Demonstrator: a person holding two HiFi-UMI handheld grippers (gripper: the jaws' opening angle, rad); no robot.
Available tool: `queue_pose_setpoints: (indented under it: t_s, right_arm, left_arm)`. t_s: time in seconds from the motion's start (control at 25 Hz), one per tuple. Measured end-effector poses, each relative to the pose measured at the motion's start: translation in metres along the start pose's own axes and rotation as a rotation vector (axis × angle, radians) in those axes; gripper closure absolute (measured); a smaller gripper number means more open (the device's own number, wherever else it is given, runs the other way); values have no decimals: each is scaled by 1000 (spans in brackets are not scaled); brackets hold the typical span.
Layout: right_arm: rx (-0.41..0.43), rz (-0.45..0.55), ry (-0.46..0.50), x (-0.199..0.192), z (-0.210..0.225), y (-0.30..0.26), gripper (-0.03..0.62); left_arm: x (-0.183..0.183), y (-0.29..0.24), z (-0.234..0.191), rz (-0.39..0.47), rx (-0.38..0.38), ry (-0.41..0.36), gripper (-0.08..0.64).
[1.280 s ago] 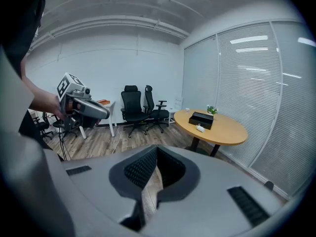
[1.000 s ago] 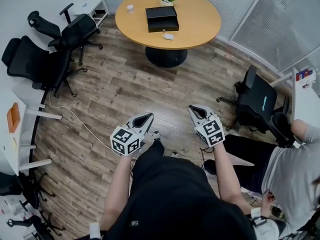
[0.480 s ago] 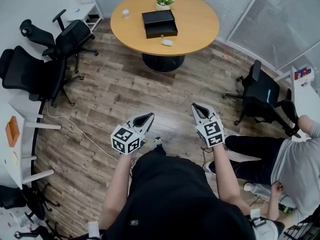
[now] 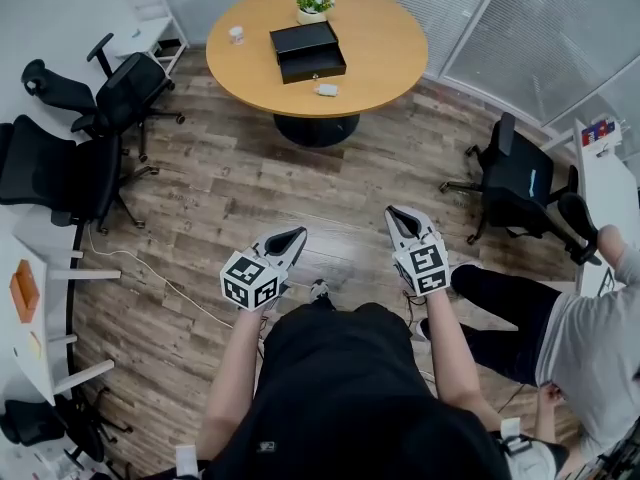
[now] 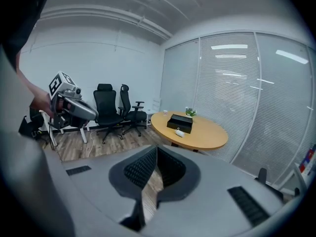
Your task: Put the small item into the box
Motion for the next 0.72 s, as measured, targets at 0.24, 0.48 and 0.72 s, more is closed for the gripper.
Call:
queue_pose_setpoints:
  t_s: [0.24,0.48,0.72]
  right_arm:
    - [-5,-16,-9,-1,-1,-8,586]
    - [-6,-12,-4,2,9,-13,586]
    - [17,-16,-2,-7,22,-20,588]
  left_arm:
    - [1,-2,-11,-13,-10,1,554]
    - [7,-6,-16,-24,-4,-1,554]
    - [12,-19,-17,-20,18,3,554]
Point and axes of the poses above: the fingertips, and each gripper's own axes: y backward along the fingers, z to its right, x out of its top, the point moved 2 cm from there along y, backward along the fingers, and after that the axes turned 7 degrees about y, right-handed, at the moved point
